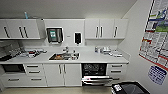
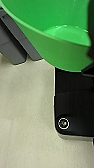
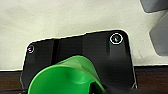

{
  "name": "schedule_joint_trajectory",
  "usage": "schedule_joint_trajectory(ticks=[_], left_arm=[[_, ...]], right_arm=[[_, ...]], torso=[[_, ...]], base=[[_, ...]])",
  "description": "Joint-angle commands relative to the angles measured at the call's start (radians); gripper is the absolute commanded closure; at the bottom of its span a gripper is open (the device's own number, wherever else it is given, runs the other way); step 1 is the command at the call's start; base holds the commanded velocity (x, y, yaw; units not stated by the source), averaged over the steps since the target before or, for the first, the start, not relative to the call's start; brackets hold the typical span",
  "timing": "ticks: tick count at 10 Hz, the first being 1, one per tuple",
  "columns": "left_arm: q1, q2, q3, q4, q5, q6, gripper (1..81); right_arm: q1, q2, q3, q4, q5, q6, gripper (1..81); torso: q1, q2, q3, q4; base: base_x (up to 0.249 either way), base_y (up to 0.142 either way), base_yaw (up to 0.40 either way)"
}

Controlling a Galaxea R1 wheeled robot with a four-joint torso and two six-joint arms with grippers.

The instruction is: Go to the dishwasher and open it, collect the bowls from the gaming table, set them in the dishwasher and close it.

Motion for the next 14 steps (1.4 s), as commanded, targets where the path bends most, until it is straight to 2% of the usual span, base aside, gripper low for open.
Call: schedule_joint_trajectory(ticks=[1,7,14], left_arm=[[-0.066,-0.022,0.015,0.012,0.021,-0.003,81.1],[-0.065,-0.029,0.026,0.012,0.021,-0.003,81.1],[-0.066,-0.036,0.04,0.012,0.02,-0.003,81.1]], right_arm=[[0.06,-0.012,0.0,-0.003,-0.032,-0.001,81.1],[0.062,-0.012,0.0,-0.003,-0.034,-0.001,81.1],[0.063,-0.012,0.0,-0.003,-0.034,-0.001,81.1]], torso=[[0.0,0.0,0.0,0.0],[0.0,0.0,0.0,0.0],[0.0,0.0,0.0,0.0]], base=[[0.14,0.0,0.0],[0.139,0.0,0.0],[0.129,0.068,0.0]])
